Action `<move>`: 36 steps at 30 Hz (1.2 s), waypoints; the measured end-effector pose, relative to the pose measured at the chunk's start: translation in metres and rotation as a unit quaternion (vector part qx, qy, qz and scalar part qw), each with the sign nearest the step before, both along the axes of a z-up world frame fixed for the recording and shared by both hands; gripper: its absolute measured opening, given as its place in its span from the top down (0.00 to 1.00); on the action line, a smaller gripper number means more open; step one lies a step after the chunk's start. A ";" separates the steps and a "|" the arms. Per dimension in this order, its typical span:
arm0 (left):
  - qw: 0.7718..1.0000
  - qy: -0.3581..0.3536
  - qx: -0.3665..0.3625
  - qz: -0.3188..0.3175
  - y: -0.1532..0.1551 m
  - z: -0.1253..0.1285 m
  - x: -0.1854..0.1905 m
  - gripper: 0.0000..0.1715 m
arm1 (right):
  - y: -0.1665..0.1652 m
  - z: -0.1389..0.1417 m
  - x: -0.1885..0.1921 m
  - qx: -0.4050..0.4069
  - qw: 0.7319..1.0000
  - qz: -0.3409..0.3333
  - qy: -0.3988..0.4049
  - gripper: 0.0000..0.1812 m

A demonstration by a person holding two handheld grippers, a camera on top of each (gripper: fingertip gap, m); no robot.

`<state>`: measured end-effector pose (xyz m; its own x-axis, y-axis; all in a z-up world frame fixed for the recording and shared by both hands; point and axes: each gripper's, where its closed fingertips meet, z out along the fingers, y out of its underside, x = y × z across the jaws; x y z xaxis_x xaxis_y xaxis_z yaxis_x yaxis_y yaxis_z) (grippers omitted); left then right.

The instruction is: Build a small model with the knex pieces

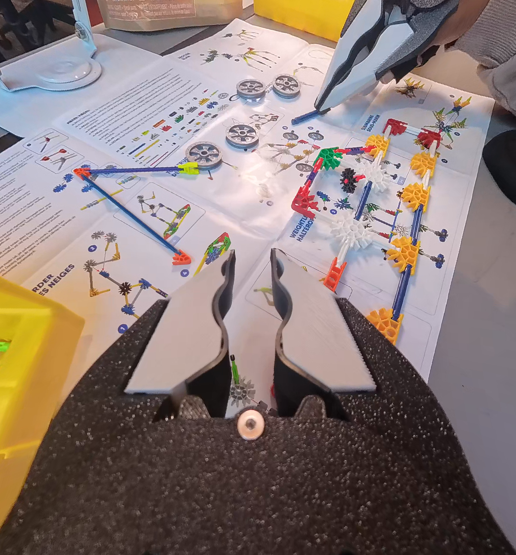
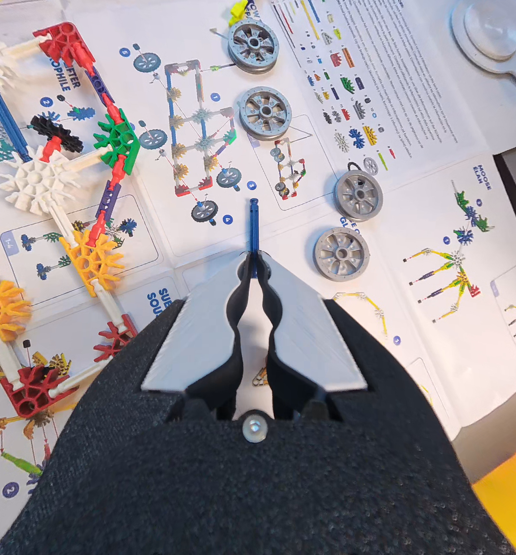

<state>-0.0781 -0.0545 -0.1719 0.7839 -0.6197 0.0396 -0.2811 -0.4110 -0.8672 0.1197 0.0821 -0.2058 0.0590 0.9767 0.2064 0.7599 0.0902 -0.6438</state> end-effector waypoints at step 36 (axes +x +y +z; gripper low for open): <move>0.920 0.271 -0.162 0.230 0.035 0.080 -0.342 0.83 | -0.065 0.075 -0.005 0.000 0.974 -0.063 0.215 0.90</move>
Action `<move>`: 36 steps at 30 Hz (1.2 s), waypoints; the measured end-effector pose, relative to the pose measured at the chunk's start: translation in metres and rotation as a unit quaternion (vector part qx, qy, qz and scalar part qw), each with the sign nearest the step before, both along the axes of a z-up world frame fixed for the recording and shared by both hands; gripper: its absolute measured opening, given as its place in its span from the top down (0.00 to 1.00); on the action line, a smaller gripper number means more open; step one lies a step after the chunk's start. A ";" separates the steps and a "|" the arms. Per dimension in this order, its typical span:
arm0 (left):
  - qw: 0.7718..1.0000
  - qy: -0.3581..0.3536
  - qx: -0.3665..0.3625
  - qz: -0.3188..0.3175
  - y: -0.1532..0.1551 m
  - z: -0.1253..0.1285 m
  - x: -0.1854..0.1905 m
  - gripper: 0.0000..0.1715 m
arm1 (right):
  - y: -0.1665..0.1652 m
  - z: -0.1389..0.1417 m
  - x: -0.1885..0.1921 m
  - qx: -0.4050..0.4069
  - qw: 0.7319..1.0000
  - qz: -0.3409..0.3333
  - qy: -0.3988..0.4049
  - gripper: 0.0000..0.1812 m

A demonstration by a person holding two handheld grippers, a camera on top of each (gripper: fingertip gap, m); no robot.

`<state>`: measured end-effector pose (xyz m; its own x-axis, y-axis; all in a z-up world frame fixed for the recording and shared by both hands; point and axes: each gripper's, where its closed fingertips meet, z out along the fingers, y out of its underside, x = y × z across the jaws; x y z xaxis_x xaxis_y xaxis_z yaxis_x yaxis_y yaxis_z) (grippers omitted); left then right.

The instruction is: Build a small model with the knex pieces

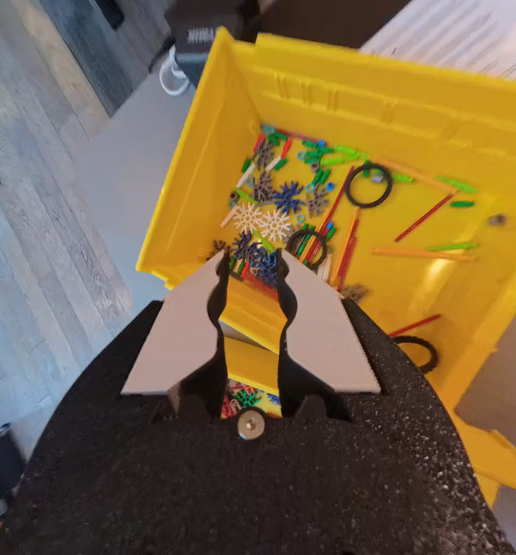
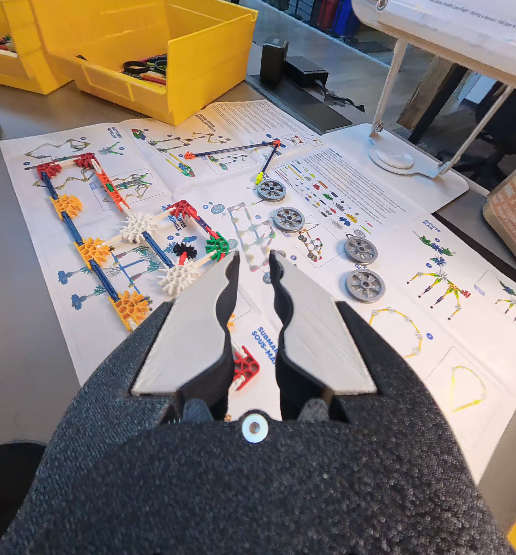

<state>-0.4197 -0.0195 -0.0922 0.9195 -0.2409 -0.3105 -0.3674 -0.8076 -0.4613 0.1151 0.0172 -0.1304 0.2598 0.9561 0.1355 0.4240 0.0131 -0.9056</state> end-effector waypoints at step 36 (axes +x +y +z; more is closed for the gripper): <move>0.990 -0.011 -0.032 -0.135 0.060 -0.037 0.016 0.91 | -0.014 -0.015 -0.040 -0.031 0.999 -0.017 -0.008 0.90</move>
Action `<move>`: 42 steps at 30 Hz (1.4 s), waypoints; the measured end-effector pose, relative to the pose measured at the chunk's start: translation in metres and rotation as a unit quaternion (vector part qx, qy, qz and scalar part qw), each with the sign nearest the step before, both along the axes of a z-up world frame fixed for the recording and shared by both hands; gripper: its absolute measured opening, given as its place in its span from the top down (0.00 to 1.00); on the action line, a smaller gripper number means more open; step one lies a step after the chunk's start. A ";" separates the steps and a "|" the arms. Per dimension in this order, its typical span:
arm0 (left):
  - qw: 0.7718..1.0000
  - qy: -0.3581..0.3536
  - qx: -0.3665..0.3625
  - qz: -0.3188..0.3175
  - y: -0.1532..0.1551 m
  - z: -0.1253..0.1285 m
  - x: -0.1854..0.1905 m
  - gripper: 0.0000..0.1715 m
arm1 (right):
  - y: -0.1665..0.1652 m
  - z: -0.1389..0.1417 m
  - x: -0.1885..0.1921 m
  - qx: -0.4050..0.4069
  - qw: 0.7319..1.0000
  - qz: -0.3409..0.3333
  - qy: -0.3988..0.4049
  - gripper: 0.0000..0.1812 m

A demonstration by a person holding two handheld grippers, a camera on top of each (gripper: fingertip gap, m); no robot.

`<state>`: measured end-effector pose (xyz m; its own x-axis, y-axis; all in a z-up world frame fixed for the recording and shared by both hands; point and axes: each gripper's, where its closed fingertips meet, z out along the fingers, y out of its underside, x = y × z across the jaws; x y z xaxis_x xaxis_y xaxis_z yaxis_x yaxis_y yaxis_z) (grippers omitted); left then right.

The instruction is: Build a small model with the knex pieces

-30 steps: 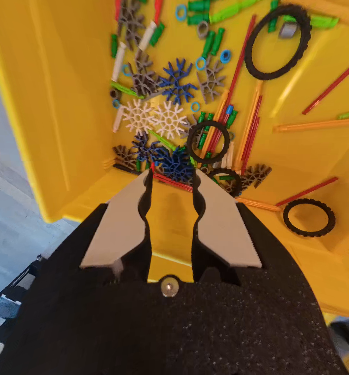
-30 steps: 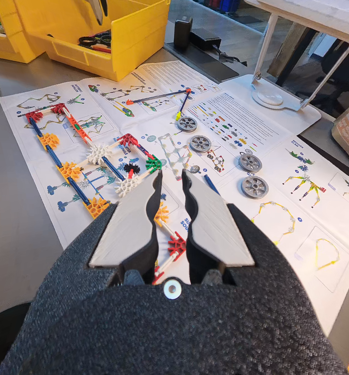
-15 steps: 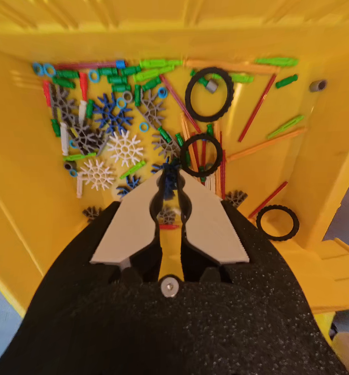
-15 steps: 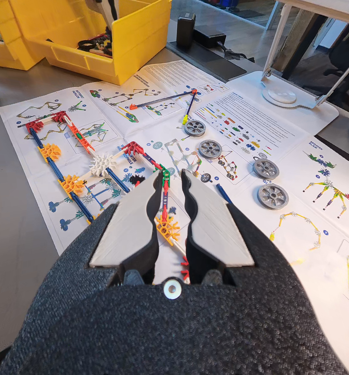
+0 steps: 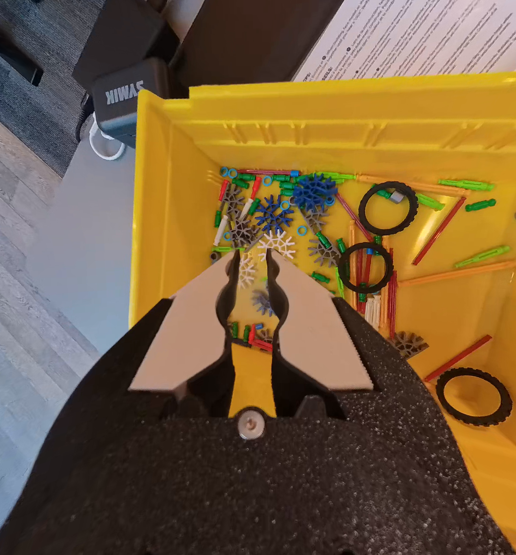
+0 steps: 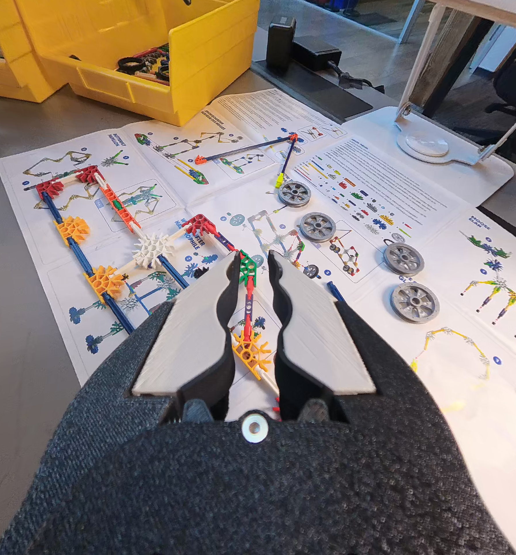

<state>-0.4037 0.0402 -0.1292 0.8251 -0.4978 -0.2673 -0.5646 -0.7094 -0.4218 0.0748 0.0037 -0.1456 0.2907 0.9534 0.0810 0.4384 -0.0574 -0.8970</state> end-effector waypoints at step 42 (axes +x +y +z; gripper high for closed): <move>0.985 -0.006 -0.152 -0.085 -0.139 -0.017 0.145 0.90 | -0.018 0.015 0.010 0.023 0.999 0.028 0.039 0.90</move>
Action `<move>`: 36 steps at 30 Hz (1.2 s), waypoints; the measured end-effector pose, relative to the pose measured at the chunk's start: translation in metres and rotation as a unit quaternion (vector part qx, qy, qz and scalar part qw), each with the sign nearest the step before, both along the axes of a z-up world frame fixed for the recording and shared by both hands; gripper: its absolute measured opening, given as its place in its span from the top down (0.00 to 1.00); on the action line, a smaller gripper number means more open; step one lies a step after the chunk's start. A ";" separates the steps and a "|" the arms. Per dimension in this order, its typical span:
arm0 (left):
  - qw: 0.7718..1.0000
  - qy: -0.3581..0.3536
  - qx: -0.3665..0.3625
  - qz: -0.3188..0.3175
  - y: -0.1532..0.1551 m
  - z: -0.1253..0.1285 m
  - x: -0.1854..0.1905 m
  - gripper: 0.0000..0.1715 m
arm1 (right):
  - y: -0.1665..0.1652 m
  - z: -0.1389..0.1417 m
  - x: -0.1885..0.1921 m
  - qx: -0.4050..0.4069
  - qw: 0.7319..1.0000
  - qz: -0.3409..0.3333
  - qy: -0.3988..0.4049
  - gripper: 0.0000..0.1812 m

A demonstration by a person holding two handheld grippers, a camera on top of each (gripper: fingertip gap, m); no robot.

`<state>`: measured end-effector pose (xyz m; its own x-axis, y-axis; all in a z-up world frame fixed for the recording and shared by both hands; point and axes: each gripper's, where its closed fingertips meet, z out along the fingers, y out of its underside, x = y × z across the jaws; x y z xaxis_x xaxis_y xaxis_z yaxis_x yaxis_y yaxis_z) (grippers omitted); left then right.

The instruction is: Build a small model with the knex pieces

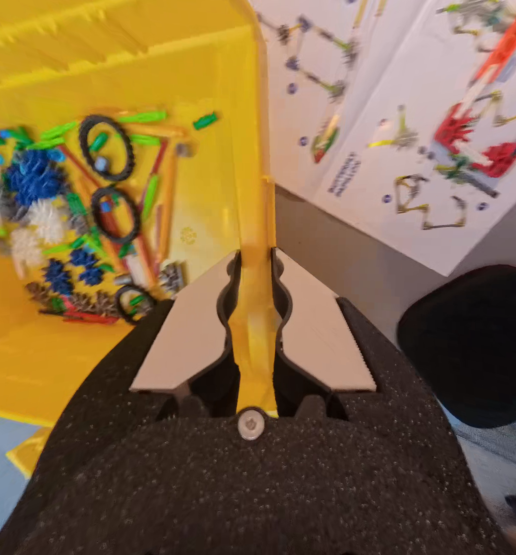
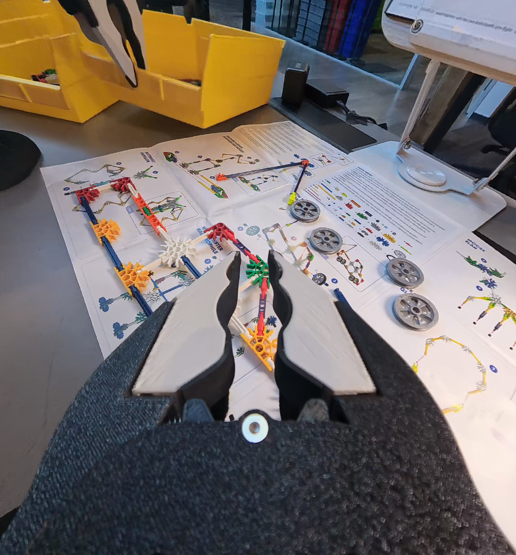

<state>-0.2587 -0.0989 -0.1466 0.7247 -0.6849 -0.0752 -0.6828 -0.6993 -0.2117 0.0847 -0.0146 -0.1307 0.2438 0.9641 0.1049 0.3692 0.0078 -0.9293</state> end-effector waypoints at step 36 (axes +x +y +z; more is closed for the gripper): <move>0.994 0.085 -0.054 0.045 0.072 -0.038 -0.125 0.73 | 0.004 -0.016 -0.002 -0.027 1.000 -0.001 -0.007 0.90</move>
<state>-0.3838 -0.0266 -0.1848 0.7659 -0.6292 -0.1325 -0.6367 -0.7709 -0.0192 0.0825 -0.0104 -0.1471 0.2454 0.9678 0.0569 0.3829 -0.0428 -0.9228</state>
